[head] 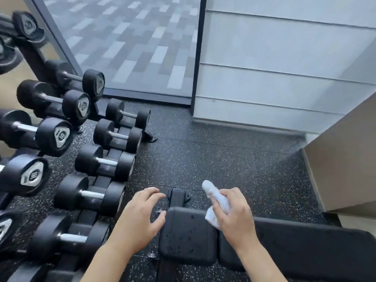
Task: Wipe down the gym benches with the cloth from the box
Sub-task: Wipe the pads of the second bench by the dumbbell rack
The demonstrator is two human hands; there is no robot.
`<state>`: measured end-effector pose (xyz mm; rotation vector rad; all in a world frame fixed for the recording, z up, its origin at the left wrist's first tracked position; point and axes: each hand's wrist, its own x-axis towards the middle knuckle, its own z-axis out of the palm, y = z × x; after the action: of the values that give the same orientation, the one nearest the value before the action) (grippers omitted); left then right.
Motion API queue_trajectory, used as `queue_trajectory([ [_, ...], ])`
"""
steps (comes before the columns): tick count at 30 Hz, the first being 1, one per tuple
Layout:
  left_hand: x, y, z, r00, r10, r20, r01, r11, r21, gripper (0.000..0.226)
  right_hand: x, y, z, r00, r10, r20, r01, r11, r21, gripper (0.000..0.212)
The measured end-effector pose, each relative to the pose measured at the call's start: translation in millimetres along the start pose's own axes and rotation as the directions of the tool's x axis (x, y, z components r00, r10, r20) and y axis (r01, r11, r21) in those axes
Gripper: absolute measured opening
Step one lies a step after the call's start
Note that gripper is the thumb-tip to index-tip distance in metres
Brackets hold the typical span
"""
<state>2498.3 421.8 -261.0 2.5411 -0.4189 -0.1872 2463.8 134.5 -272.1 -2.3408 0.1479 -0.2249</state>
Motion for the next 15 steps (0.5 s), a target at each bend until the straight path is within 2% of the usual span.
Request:
queue_trajectory([
  [10, 28.5, -129.9, 124.7, 0.992, -0.073, 0.099, 0.078, 0.996, -0.047, 0.043, 11.5, 88.5, 159.2, 0.998, 0.047, 0.043, -0.049, 0.998, 0.030, 0.015],
  [15, 17.8, -177.9, 200.9, 0.984, -0.110, 0.142, 0.123, 0.989, -0.084, 0.043, 3.4, 133.5, 229.0, 0.991, 0.035, 0.129, -0.036, 0.999, 0.005, 0.014],
])
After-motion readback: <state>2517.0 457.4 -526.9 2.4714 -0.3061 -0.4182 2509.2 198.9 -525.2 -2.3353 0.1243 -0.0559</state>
